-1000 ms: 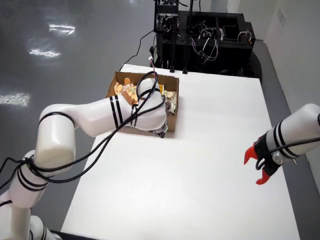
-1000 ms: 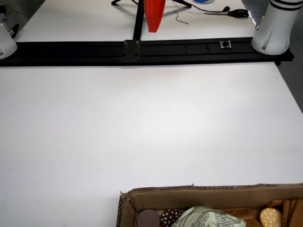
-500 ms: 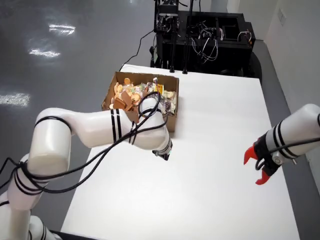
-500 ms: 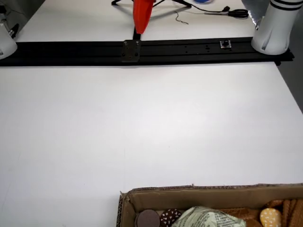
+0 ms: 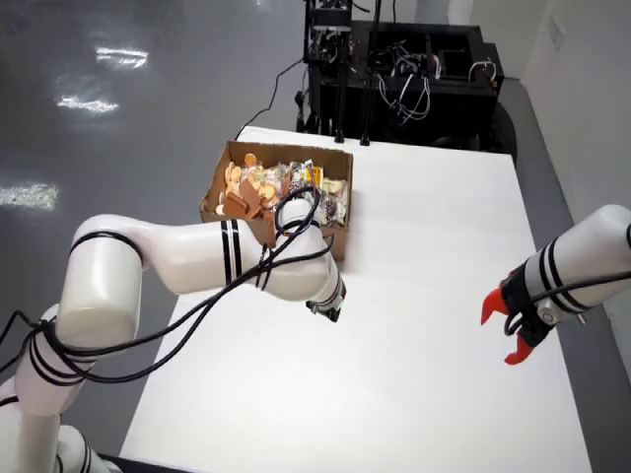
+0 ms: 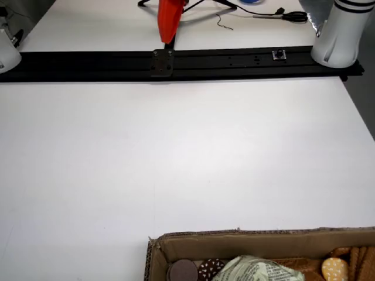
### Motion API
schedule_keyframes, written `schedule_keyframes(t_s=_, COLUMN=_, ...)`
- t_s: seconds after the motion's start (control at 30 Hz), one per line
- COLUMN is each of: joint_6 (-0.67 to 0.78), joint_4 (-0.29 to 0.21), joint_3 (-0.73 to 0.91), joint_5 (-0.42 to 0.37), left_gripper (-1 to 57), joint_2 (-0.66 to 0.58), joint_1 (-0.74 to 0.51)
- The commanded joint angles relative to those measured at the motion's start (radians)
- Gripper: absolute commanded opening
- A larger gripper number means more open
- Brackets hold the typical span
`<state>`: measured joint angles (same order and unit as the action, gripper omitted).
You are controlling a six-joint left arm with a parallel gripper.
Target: Grasp a snack and put it in the bin.
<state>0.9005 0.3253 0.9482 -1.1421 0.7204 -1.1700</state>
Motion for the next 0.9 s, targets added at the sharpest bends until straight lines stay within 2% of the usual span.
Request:
schedule_keyframes(t_s=0.03, joint_6=0.018, joint_4=0.001, joint_3=-0.007, joint_5=0.038, left_gripper=1.1, joint_2=0.003, joint_1=0.008)
schedule_keyframes(t_s=0.37, joint_6=0.040, joint_4=-0.006, joint_3=-0.013, joint_5=0.070, left_gripper=3.2, joint_2=0.006, joint_1=0.026)
schedule_keyframes(t_s=0.9, joint_6=0.043, joint_4=-0.026, joint_3=-0.014, joint_5=0.061, left_gripper=4.2, joint_2=0.008, joint_1=0.011)
